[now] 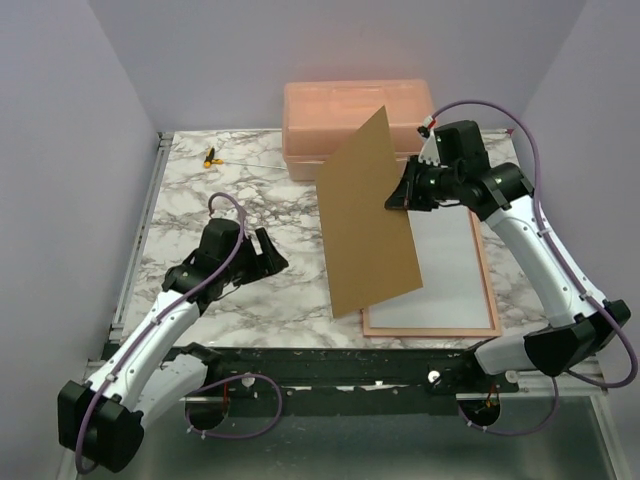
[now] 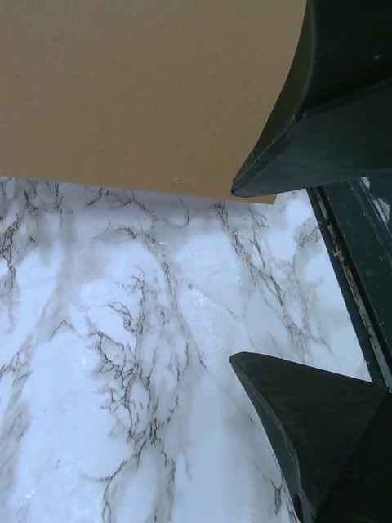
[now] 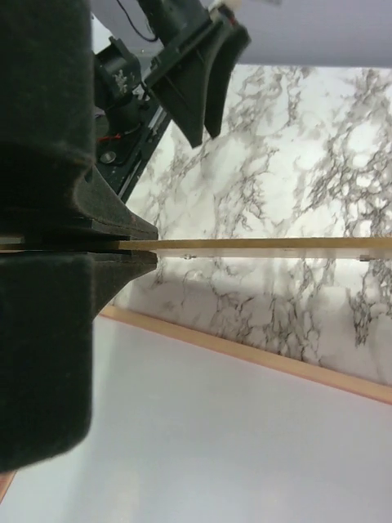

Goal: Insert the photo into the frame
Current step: Turn over the photo frame item at the center of the board.

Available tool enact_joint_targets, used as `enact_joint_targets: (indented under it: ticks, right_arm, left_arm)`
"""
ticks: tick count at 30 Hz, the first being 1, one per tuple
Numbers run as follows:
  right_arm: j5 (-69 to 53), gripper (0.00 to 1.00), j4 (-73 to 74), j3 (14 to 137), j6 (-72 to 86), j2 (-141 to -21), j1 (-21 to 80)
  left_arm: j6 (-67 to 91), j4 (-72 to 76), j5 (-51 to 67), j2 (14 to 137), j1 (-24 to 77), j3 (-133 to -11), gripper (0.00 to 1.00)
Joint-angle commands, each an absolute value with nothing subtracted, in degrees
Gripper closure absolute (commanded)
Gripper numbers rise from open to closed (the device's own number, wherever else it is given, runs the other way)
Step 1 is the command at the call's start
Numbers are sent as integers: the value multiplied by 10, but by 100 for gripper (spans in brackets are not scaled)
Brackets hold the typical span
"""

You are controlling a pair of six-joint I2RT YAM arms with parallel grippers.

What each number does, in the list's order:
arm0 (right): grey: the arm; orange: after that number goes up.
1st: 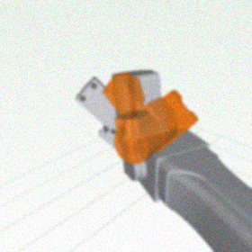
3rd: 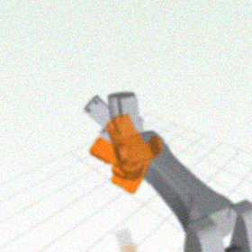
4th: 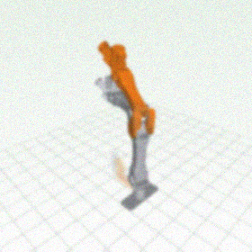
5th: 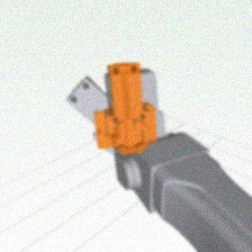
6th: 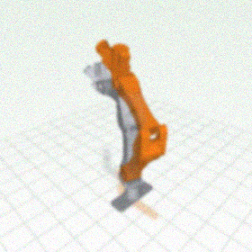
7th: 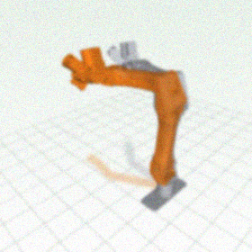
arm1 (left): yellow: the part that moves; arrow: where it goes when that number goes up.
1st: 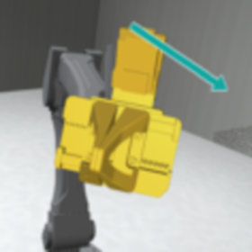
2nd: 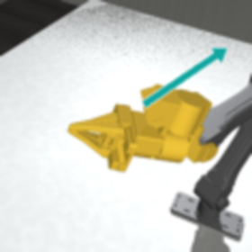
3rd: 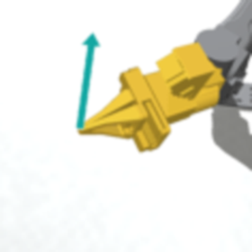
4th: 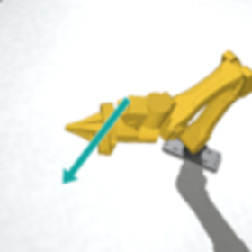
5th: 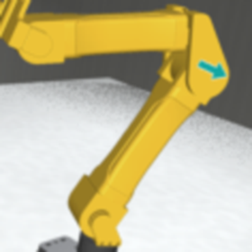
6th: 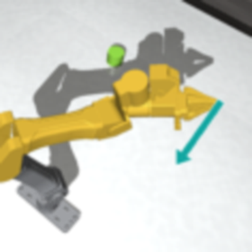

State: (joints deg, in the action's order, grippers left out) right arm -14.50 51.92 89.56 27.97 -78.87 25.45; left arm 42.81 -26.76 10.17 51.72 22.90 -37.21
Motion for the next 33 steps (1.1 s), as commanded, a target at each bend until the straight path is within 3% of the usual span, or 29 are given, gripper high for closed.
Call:
enact_joint_targets:
  ticks: [1,13,24,31,33]
  right_arm:
    - [-128,100,622,950,255,-818,255]
    - [-78,99,699,985,256,-842,282]
    - [101,99,745,1059,321,-911,427]
    - [138,88,748,1085,340,-937,470]
    - [131,69,740,1090,338,-933,473]
  left_arm:
    - [403,-365,53,488,233,-416,21]
    - [403,-381,59,477,235,-432,20]
    - [412,-379,74,468,238,-438,20]
    - [426,-355,128,448,239,-429,20]
    - [430,-352,139,444,239,-431,19]
